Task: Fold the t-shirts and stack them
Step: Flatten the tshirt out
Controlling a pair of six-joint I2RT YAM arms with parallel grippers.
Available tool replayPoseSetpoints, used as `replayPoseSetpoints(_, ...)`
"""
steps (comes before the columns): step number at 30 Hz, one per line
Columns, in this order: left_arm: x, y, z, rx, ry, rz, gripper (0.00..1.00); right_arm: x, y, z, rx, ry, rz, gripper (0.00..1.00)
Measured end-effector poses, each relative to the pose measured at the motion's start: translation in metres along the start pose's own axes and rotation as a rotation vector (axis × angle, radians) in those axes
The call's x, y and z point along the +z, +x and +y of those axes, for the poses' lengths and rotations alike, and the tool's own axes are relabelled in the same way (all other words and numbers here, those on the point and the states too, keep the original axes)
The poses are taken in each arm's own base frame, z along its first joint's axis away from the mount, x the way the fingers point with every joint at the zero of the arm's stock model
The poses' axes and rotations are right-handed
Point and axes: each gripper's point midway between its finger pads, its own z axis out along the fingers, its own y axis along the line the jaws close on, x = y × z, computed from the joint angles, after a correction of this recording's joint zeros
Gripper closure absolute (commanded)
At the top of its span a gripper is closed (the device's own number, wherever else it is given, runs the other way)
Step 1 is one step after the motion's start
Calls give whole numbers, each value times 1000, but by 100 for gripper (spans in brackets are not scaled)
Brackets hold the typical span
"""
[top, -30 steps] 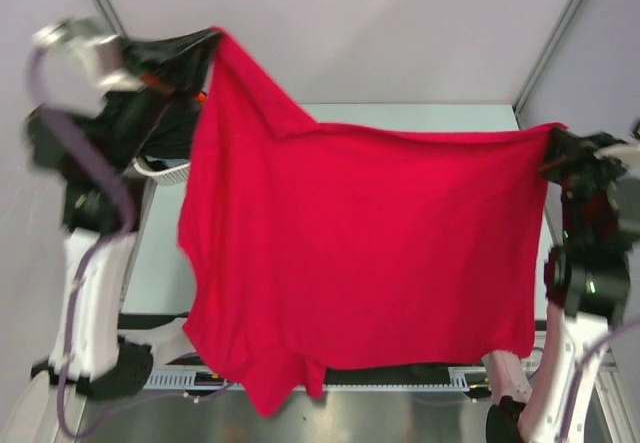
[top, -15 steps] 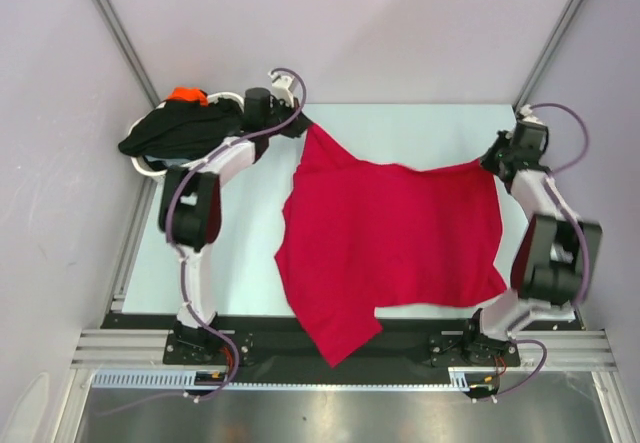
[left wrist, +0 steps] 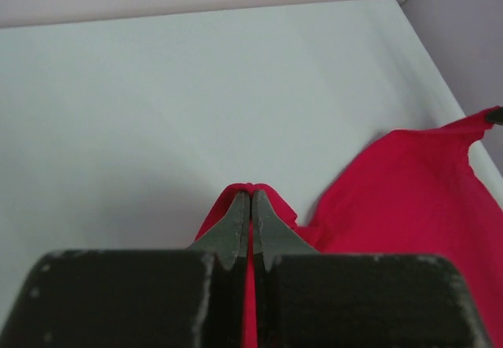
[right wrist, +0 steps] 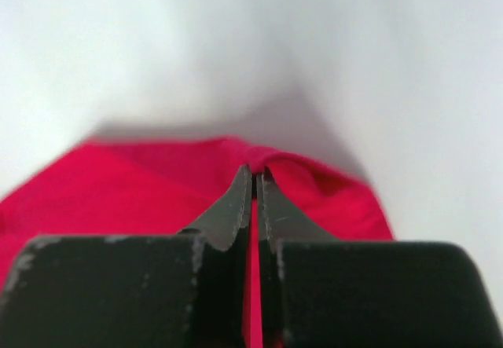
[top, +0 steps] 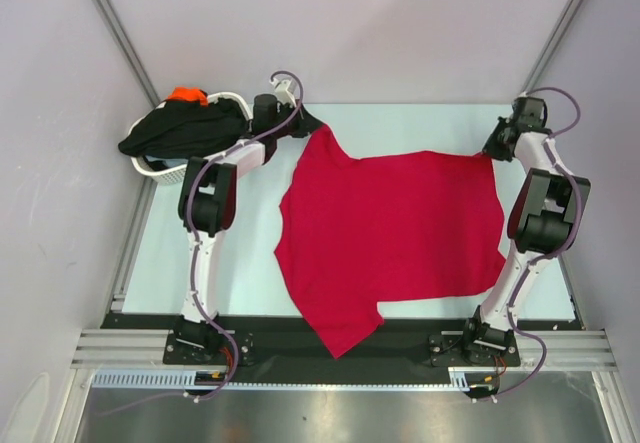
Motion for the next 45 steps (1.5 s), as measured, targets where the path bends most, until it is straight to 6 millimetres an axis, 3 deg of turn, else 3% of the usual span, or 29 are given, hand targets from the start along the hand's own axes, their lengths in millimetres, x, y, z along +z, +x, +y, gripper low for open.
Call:
replayPoseSetpoints(3, -9, 0, -8, -43, 1, 2, 100, -1, -15, -15, 24, 34, 0, 100)
replayPoseSetpoints(12, -19, -16, -43, -102, 51, -5, 100, -9, 7, -82, 153, 160, 89, 100)
replayPoseSetpoints(16, -16, -13, -55, -118, 59, 13, 100, -9, 7, -99, 190, 173, 92, 100)
replayPoseSetpoints(22, -12, -24, -62, -126, 34, 7, 100, 19, -22, -87, 191, 97, 56, 100)
replayPoseSetpoints(29, -8, -77, -52, -82, -11, -89, 100, 42, -22, -71, 191, 35, 86, 100)
replayPoseSetpoints(34, -6, -96, -38, -74, -26, -120, 100, 47, -26, -62, 182, 11, 88, 100)
replayPoseSetpoints(38, -3, -85, -29, -96, -43, -92, 100, 45, -24, -58, 188, 7, 106, 100)
replayPoseSetpoints(41, -2, -65, -25, -122, -60, -48, 100, 43, -18, -59, 202, 15, 131, 100)
replayPoseSetpoints(45, -9, -16, -16, -189, -120, 45, 100, 38, -9, -62, 227, 30, 168, 100)
